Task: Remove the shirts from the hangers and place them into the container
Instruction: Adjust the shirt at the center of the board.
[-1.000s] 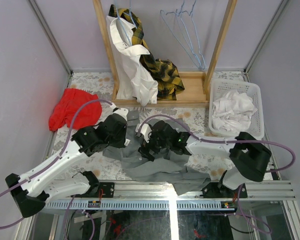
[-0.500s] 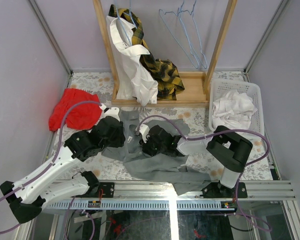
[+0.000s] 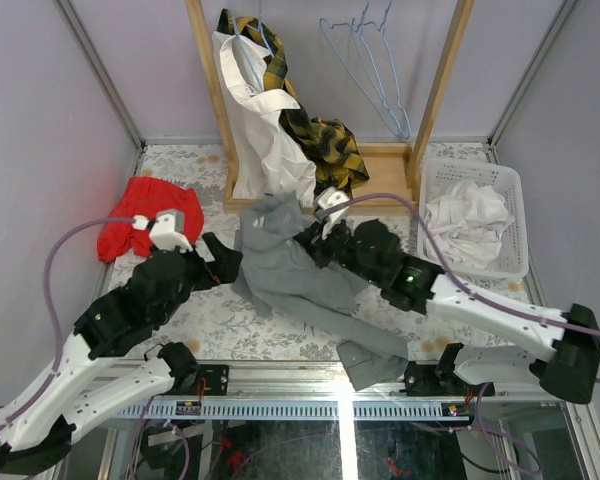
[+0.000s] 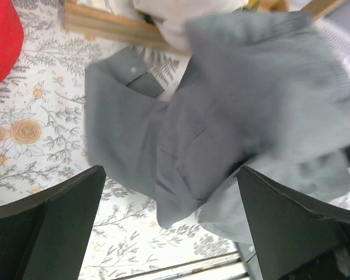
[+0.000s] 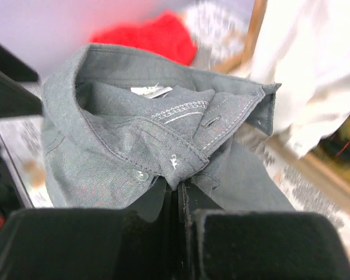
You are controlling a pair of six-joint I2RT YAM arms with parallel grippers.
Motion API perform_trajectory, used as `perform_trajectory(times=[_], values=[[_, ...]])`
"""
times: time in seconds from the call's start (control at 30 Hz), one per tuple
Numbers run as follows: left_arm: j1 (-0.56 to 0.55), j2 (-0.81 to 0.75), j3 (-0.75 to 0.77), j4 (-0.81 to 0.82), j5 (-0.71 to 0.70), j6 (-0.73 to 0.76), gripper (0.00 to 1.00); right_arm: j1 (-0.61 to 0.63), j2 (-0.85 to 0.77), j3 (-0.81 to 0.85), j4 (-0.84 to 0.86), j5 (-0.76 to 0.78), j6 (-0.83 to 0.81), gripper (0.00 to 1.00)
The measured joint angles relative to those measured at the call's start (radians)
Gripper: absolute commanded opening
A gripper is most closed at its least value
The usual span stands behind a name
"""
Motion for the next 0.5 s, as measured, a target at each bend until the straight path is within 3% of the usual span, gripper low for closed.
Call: perform_trajectory(times=[0.2, 0.37, 0.5], values=[[0.000, -0.106, -0.011, 0.039, -0.068, -0.037, 1.00, 0.002, -0.148, 0.168, -0.027, 0.062, 0.019, 0.00], [0.000, -0.106, -0.032, 0.041, -0.084, -0.046, 1.00, 0.043, -0.183, 0.294, -0.020, 0.093, 0.013, 0.00], [0.000, -0.063, -0.032, 0.045, -0.084, -0.047, 1.00, 0.146, -0.137, 0.350, 0.011, 0.285, -0.053, 0.02]])
